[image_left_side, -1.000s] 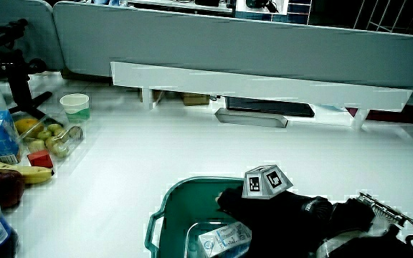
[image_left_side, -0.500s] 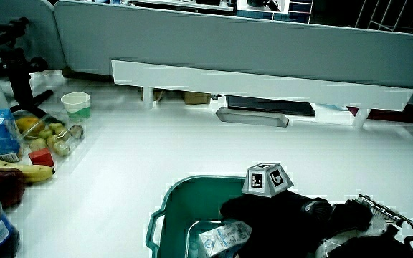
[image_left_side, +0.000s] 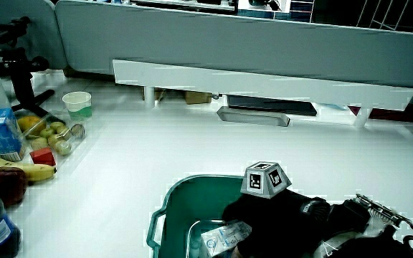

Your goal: Pick milk

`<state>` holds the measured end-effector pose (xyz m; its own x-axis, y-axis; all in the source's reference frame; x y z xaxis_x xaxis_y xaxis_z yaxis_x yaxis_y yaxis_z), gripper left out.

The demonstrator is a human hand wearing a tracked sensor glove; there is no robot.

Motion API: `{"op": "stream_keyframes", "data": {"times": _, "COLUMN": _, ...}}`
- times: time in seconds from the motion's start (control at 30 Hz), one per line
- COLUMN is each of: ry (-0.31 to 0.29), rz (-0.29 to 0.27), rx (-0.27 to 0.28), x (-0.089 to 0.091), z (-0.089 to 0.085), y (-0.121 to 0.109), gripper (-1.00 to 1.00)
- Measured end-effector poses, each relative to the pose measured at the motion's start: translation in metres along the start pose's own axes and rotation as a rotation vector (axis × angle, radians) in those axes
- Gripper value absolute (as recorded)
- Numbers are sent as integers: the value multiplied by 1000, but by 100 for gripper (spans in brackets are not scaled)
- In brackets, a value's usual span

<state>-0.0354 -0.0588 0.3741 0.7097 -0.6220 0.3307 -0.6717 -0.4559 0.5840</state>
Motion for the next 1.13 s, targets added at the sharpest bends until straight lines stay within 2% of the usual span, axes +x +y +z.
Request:
{"op": "stream_keyframes", "data": {"times": 0.23, "ry": -25, "rz": 8, "rx": 15, "x": -3, "z": 1, "y": -2, "gripper": 100}}
{"op": "stream_keyframes", "data": {"times": 0.4, "ry": -29, "rz": 24, "rx": 23, "x": -5, "z": 4, "y": -6, "gripper": 100}}
{"op": "stream_keyframes", "data": {"times": 0.63, "ry": -34, "rz": 30, "rx": 75, "x": -7, "z": 21, "y": -27, "gripper": 100}}
{"op": "stream_keyframes", "data": {"times": 0.73, "ry": -66, "rz": 31, "rx": 96, "x": -11, "z": 28, "y": -37, "gripper": 100}}
{"op": "stream_keyframes", "data": {"times": 0.8, "ry": -84, "rz": 13, "rx": 92, "x": -11, "z": 29, "y": -41, "gripper": 100}}
{"op": "stream_keyframes", "data": {"times": 0.83, "ry": -96, "rz": -18, "rx": 99, "x": -8, "z": 28, "y": -42, "gripper": 100}}
{"op": "stream_keyframes", "data": {"times": 0.87, "ry": -90, "rz": -15, "rx": 86, "x": -6, "z": 28, "y": -44, "gripper": 100}}
{"op": "stream_keyframes", "data": {"times": 0.9, "ry": -102, "rz": -56, "rx": 136, "x": -6, "z": 32, "y": -50, "gripper": 100}}
{"op": "stream_keyframes", "data": {"times": 0.93, "ry": -84, "rz": -19, "rx": 112, "x": -6, "z": 35, "y": -56, "gripper": 100}}
{"op": "stream_keyframes", "data": {"times": 0.97, "ry": -97, "rz": -42, "rx": 129, "x": -4, "z": 35, "y": -61, "gripper": 100}}
{"op": "stream_keyframes", "data": {"times": 1.0, "ry": -95, "rz": -47, "rx": 115, "x": -2, "z": 35, "y": -65, "gripper": 100}}
{"op": "stream_keyframes", "data": {"times": 1.03, "ry": -86, "rz": -64, "rx": 129, "x": -1, "z": 38, "y": -72, "gripper": 100}}
{"op": "stream_keyframes", "data": {"times": 1.07, "ry": -44, "rz": -24, "rx": 106, "x": 2, "z": 38, "y": -77, "gripper": 100}}
{"op": "stream_keyframes", "data": {"times": 1.1, "ry": -52, "rz": -4, "rx": 16, "x": 12, "z": 27, "y": -71, "gripper": 100}}
{"op": "stream_keyframes", "data": {"times": 1.13, "ry": -22, "rz": -10, "rx": 61, "x": 12, "z": 32, "y": -81, "gripper": 100}}
